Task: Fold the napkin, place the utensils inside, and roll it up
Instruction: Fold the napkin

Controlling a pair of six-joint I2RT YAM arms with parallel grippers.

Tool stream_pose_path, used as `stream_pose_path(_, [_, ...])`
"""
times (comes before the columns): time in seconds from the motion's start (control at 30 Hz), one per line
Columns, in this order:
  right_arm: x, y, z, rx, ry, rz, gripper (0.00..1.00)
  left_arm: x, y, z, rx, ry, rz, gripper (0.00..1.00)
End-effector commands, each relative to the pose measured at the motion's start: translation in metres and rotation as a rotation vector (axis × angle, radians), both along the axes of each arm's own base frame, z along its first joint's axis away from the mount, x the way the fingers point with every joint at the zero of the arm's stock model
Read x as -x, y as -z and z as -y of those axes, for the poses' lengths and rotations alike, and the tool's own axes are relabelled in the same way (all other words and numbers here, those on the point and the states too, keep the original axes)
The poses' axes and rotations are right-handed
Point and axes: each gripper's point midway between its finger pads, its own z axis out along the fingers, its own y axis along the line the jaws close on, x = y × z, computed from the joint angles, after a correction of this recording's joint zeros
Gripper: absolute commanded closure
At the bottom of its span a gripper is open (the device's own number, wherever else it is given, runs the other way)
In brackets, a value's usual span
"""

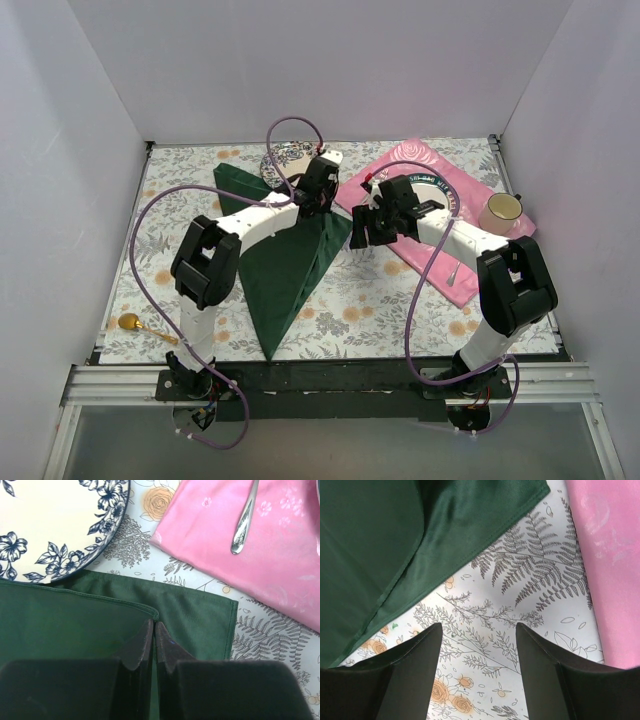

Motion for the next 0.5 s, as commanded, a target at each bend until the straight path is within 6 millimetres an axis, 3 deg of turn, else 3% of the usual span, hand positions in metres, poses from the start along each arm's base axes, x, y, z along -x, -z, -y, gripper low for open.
stream_pose_path(0.0, [-0.004,-0.002,0.002,-0.015,0.012,0.017,0.32,-0.003,-0.024,0.022,-0.012,0.073,0.079,1.0])
stream_pose_path(0.47, [-0.006,0.002,0.008,-0.018,0.038,0.011,0.32,0.003,-0.009,0.035,-0.052,0.131,0.062,1.0])
